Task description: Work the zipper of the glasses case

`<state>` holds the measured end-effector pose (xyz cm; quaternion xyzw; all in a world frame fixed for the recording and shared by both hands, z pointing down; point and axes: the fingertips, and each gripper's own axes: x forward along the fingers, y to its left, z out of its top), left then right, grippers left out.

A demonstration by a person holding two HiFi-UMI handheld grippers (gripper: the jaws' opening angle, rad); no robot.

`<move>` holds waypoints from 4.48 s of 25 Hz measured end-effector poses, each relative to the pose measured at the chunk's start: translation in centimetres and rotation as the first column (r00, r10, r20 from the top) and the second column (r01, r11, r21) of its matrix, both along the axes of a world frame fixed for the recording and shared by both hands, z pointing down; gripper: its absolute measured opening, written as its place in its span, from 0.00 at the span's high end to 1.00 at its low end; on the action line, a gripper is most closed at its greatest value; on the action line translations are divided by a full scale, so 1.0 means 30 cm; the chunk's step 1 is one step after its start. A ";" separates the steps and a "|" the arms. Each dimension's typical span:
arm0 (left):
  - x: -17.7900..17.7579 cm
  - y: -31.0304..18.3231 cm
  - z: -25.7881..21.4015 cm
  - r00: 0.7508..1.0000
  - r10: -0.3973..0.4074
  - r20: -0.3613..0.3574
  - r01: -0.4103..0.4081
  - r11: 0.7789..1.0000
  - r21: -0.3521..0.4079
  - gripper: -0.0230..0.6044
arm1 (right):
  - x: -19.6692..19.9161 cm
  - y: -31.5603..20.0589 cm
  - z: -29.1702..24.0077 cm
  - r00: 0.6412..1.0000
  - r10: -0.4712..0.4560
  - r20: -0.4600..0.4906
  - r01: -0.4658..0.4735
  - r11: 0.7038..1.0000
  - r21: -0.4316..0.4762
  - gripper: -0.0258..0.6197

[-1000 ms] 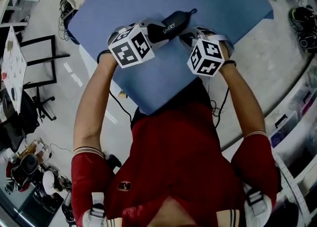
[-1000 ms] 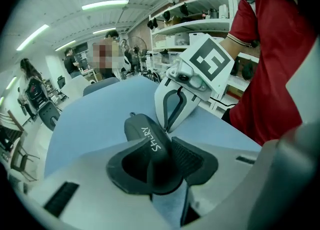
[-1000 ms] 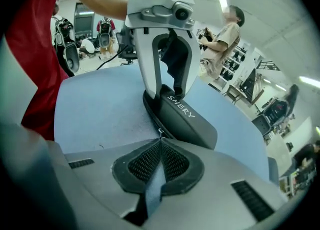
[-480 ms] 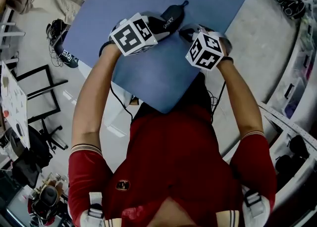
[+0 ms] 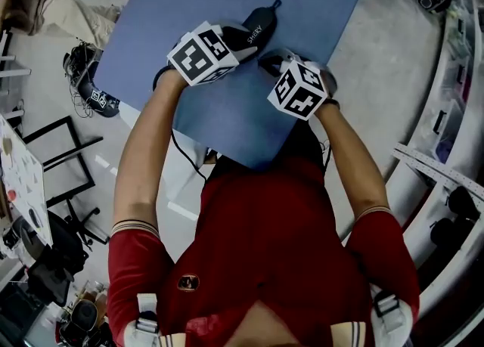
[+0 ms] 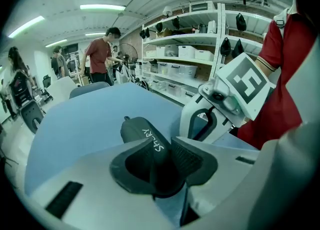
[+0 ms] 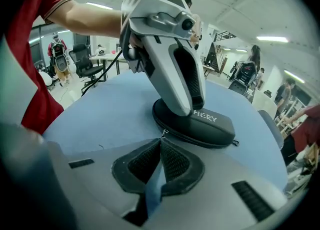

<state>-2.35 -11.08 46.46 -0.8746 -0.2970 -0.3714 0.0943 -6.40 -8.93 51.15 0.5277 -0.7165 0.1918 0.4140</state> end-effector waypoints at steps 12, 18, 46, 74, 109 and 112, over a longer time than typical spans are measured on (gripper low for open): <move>-0.023 0.035 -0.020 0.999 0.011 -0.039 -0.010 1.000 0.015 0.78 | -0.052 0.022 -0.014 1.000 0.022 -0.011 -0.022 1.000 -0.017 0.96; -0.008 0.106 -0.037 0.998 0.062 -0.029 -0.060 0.996 0.060 0.78 | 0.028 0.128 -0.029 0.998 -0.044 -0.038 0.043 0.998 -0.042 0.96; 0.230 0.181 0.030 0.796 0.551 0.251 -0.591 0.616 0.521 0.71 | 0.450 0.260 -0.017 0.977 -0.174 -0.120 0.170 0.985 -0.038 0.96; 0.239 0.176 0.050 0.733 0.599 0.323 -0.681 0.653 0.333 0.72 | 0.388 0.330 -0.024 0.991 -0.121 -0.063 0.115 0.990 -0.081 0.96; 0.249 0.189 0.042 0.769 0.614 0.176 -0.637 0.716 0.285 0.72 | 0.298 0.323 -0.026 0.834 0.534 0.137 -0.545 0.836 0.057 0.75; 0.248 0.187 0.041 0.770 0.613 0.174 -0.636 0.717 0.286 0.71 | 0.314 0.308 -0.016 0.810 0.568 0.144 -0.581 0.811 0.070 0.75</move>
